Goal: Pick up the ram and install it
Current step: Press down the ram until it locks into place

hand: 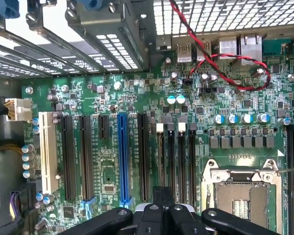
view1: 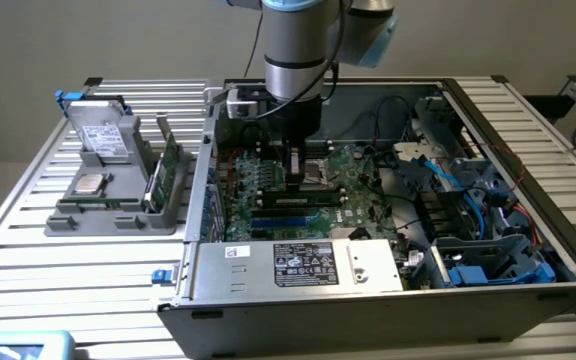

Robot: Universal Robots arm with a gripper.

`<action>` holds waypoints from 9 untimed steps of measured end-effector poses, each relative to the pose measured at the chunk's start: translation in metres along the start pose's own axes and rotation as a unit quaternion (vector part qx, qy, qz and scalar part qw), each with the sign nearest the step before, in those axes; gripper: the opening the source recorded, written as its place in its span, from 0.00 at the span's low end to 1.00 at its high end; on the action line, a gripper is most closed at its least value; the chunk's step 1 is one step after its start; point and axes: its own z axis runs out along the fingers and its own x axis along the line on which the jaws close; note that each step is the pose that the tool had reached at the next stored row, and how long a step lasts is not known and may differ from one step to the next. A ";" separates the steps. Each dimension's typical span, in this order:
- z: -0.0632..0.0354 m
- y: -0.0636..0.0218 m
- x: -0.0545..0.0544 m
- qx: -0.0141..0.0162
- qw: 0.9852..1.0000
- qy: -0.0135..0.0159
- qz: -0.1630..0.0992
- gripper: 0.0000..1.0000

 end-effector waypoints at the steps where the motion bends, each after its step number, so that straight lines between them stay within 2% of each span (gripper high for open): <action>1: 0.0000 0.0005 0.000 0.000 1.000 0.000 0.000 0.11; 5: 0.0006 0.0027 0.000 -0.001 1.000 0.000 0.000 0.11; 9: 0.0028 0.0028 0.000 -0.001 1.000 -0.002 0.000 0.11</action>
